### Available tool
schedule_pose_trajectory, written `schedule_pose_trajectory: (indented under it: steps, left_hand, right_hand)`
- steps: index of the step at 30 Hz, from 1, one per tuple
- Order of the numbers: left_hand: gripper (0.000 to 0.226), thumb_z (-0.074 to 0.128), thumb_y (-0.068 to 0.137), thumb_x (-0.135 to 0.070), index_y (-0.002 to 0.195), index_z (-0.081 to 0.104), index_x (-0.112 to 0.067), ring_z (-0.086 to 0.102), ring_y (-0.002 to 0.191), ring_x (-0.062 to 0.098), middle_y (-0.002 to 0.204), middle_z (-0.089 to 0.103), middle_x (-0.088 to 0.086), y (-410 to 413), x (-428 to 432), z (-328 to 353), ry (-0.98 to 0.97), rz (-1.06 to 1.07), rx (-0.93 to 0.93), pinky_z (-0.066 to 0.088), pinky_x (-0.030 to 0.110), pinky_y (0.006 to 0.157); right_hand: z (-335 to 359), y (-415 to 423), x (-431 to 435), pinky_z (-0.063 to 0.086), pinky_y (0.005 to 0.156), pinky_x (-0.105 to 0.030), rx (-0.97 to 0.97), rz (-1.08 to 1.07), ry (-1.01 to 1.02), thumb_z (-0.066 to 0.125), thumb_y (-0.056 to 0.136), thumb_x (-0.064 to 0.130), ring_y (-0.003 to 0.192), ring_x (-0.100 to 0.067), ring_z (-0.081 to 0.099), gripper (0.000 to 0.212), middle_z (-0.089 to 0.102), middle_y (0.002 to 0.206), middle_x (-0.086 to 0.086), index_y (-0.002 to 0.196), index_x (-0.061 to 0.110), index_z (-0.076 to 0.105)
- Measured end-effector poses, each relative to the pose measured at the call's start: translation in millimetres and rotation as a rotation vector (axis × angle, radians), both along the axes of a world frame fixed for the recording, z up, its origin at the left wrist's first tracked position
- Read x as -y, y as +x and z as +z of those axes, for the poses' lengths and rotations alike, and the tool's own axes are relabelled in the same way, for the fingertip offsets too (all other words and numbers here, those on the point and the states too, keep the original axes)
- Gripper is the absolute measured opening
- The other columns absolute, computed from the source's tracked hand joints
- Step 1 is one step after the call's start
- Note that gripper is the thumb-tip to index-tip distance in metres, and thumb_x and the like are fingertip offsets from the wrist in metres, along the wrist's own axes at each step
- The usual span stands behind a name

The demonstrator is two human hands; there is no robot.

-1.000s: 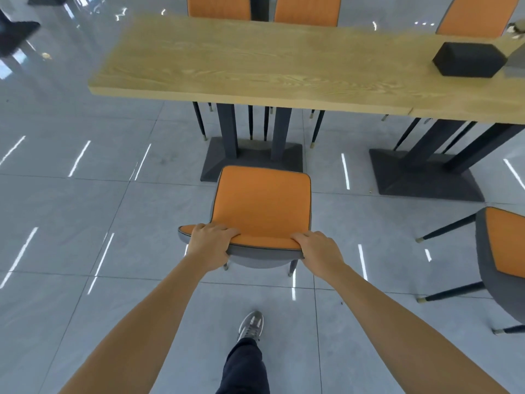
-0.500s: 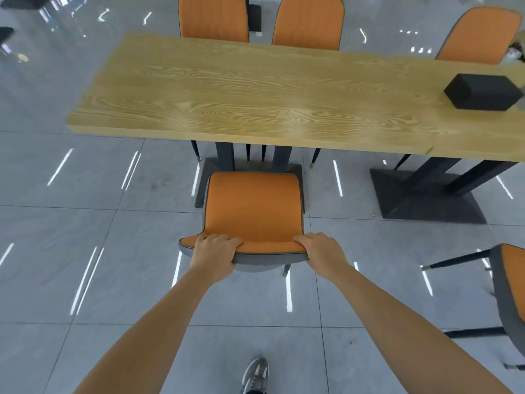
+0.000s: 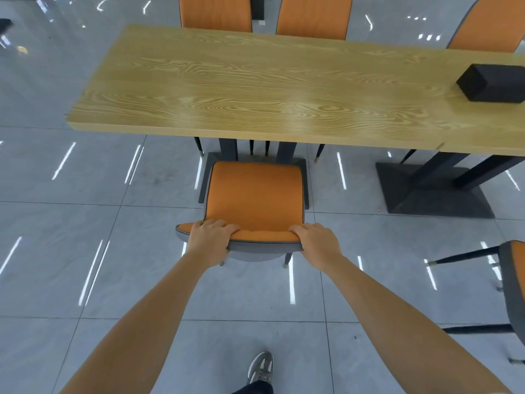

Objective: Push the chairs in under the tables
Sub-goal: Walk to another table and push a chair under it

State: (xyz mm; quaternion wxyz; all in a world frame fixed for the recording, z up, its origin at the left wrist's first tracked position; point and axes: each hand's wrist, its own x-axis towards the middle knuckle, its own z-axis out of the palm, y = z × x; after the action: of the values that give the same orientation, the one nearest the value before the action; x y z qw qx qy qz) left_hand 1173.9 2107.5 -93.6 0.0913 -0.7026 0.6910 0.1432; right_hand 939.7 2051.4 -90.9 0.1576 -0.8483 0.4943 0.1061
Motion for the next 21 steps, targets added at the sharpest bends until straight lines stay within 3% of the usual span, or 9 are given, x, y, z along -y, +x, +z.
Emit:
schedule_pose_trajectory:
  steps: [4, 10, 14, 21]
  left_hand:
    - [0.055, 0.059, 0.084, -0.033, 0.135, 0.039, -0.031, 0.045, 0.124, 0.022, 0.133, 0.051, -0.002, -4, -1, 7, 0.053, 0.007, -0.001, 0.035, 0.04, 0.102]
    - [0.077, 0.055, 0.084, -0.054, 0.145, 0.015, -0.029, 0.019, 0.142, 0.026, 0.154, 0.021, 0.004, -39, 0, 25, 0.05, -0.049, -0.006, 0.023, 0.047, 0.113]
    - [0.078, 0.045, 0.087, -0.058, 0.148, 0.007, -0.027, 0.006, 0.147, 0.026, 0.159, 0.009, 0.005, -94, 18, 46, 0.019, -0.19, -0.05, 0.016, 0.049, 0.116]
    - [0.076, 0.036, 0.093, -0.054, 0.148, -0.005, -0.021, -0.005, 0.147, 0.024, 0.16, -0.006, 0.005, -250, 34, 75, -0.078, -0.508, -0.087, 0.009, 0.047, 0.118]
  right_hand:
    - [6, -2, -6, 0.043, 0.089, -0.037, -0.014, -0.045, 0.011, 0.061, 0.088, 0.027, 0.109, -0.028, 0.052, 0.055, 0.056, 0.121, -0.007, 0.135, 0.023, 0.034]
    - [25, -30, -22, 0.041, 0.1, -0.039, 0.041, -0.169, 0.065, 0.048, 0.094, 0.036, 0.124, -0.028, 0.044, 0.062, 0.042, 0.14, -0.009, 0.144, 0.017, 0.018]
    - [48, -74, -33, 0.023, 0.115, -0.042, 0.026, -0.27, 0.079, 0.04, 0.097, 0.039, 0.144, -0.03, 0.017, 0.069, 0.012, 0.157, -0.013, 0.149, 0.015, 0.002]
    - [77, -207, -73, 0.005, 0.12, -0.044, 0.036, -0.511, -0.01, 0.039, 0.096, 0.046, 0.147, -0.027, -0.009, 0.082, -0.014, 0.158, -0.012, 0.147, 0.009, -0.014]
